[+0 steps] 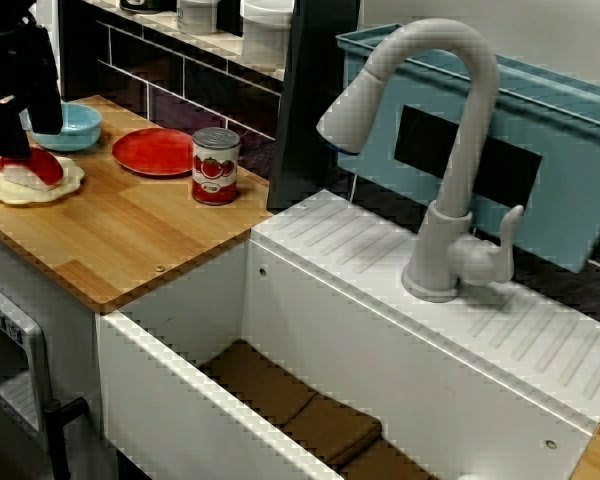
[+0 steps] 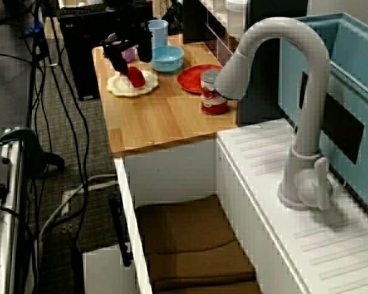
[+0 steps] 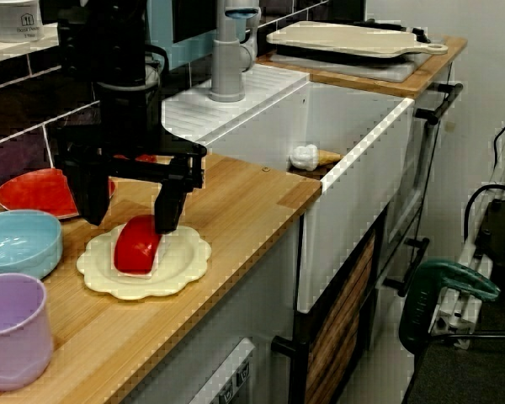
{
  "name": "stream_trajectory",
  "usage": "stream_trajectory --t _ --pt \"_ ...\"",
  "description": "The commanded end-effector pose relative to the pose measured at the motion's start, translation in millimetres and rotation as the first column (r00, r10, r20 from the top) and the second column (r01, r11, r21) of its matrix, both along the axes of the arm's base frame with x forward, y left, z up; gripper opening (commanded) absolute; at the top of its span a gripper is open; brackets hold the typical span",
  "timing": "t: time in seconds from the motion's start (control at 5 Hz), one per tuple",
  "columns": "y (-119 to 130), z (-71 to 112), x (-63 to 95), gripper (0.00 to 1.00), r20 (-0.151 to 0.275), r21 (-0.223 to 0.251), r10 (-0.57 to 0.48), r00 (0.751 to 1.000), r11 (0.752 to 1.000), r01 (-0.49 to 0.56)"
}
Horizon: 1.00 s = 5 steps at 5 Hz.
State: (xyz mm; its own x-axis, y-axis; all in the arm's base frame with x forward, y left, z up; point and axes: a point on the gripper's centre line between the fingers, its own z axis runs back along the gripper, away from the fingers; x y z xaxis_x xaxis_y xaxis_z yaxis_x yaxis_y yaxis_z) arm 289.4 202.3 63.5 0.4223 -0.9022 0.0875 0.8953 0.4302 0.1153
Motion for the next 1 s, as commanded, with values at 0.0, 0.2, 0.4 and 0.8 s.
stream_trajectory --t 0.0,0.2,0.4,0.8 --pt "-5.0 23.3 -7.1 1.00 -0.006 0.005 -0.015 1.000 1.000 0.015" --pt "-3.4 15.9 -9.2 1.00 0.003 0.021 -0.008 1.000 1.000 0.008" --pt "-3.6 9.1 -8.5 1.00 0.004 0.035 -0.008 1.000 0.999 0.008" --pt "-4.1 0.2 -11.1 1.00 0.087 0.074 0.052 0.995 0.996 -0.059"
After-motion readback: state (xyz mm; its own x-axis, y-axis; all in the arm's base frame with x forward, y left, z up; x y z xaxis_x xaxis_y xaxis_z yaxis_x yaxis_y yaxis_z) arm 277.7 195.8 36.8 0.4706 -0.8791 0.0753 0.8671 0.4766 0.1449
